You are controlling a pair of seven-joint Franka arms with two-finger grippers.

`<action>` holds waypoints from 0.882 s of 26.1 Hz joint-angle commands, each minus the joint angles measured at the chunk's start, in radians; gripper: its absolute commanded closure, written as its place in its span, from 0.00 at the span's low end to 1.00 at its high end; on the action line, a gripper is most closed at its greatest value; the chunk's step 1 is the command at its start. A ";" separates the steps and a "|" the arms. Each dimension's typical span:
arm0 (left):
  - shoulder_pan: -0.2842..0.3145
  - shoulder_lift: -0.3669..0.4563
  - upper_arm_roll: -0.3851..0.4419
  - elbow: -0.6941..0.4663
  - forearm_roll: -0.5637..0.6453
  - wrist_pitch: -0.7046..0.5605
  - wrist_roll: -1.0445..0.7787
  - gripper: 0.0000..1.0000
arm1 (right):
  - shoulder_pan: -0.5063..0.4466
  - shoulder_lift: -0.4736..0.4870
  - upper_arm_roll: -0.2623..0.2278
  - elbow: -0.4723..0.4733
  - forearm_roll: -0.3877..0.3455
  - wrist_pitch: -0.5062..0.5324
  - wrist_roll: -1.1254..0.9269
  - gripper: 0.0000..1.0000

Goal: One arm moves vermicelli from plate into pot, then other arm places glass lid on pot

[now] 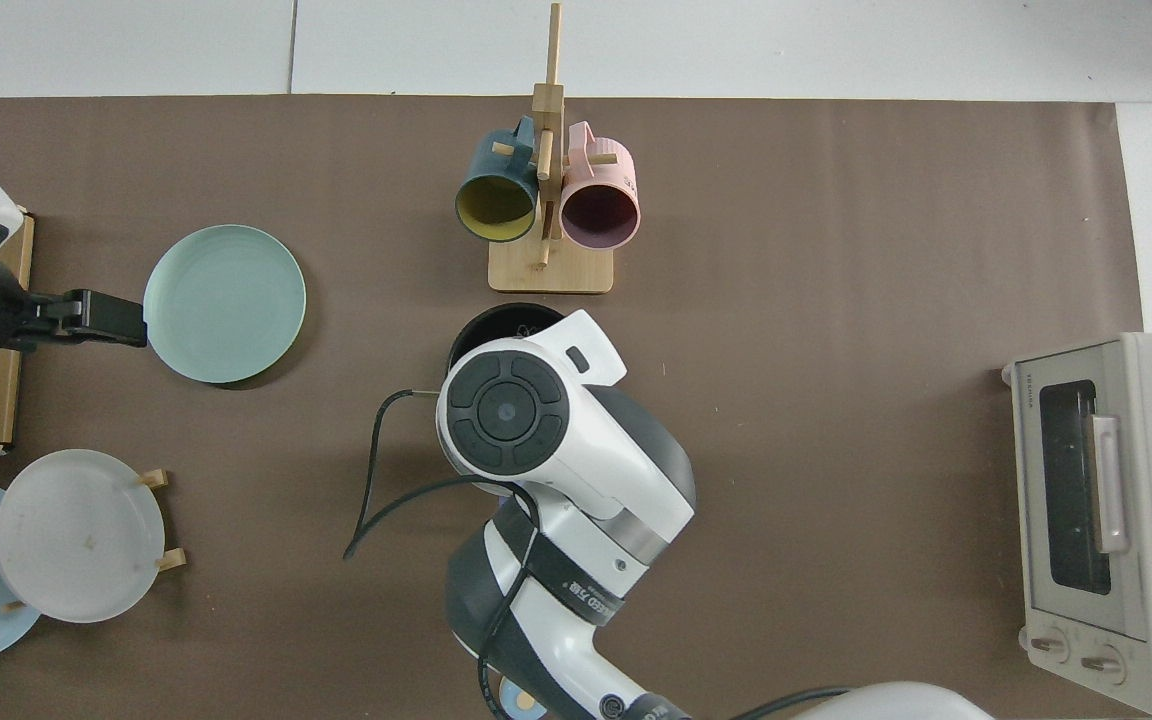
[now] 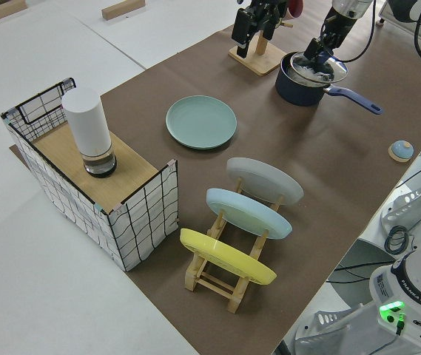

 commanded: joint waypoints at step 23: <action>-0.006 -0.020 -0.001 -0.013 0.010 0.002 0.005 0.00 | 0.004 0.073 0.000 0.044 -0.121 0.071 0.102 1.00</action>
